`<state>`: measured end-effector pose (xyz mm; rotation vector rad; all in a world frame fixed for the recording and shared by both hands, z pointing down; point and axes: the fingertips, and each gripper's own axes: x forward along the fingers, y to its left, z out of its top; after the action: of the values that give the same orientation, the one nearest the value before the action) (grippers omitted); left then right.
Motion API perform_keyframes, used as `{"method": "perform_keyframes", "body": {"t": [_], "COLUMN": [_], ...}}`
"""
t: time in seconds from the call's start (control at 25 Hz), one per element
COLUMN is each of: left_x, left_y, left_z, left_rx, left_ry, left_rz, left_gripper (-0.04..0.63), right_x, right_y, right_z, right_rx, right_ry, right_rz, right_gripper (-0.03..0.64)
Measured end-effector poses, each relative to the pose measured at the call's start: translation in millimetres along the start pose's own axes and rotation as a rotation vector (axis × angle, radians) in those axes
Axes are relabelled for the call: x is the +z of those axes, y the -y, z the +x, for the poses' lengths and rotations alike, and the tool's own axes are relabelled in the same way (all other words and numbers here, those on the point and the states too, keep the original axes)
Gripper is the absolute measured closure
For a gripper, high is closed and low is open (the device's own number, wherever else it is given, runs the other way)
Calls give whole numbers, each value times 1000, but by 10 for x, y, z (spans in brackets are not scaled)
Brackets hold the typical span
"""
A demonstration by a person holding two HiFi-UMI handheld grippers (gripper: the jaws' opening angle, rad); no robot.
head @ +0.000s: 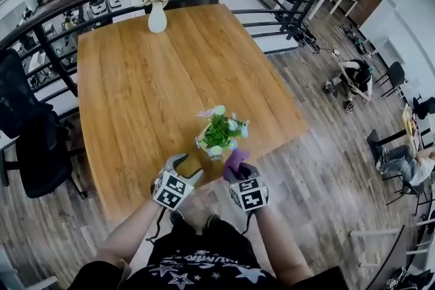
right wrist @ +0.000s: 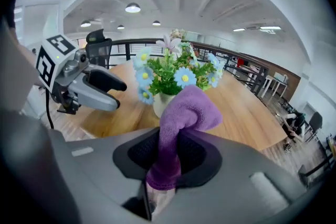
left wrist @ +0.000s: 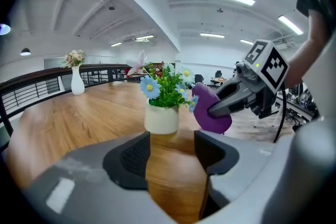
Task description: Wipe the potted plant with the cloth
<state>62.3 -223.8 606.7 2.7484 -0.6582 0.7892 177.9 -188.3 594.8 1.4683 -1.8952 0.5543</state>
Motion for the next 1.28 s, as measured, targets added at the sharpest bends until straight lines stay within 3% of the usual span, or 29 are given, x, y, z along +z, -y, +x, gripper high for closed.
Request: {"method": "perform_keyframes", "body": {"t": [0.08, 0.36, 0.76, 1.28], "left_x": [-13, -88, -125, -251], "left_y": [-6, 67, 833, 1469], "left_z": [-115, -437, -911, -1568], "left_rx": [13, 112, 113, 154], "left_ry": [12, 59, 87, 143], "left_rz": [-2, -12, 36, 65], "left_gripper": [358, 592, 594, 594], "right_x": [21, 64, -559, -748], "right_y": [-45, -316, -629, -1179], "right_z": [-46, -256, -865, -1619], "right_rx": [3, 51, 54, 53], "right_ry": [35, 141, 188, 254], "right_rz": [28, 50, 142, 74], "right_gripper": [529, 531, 532, 534]}}
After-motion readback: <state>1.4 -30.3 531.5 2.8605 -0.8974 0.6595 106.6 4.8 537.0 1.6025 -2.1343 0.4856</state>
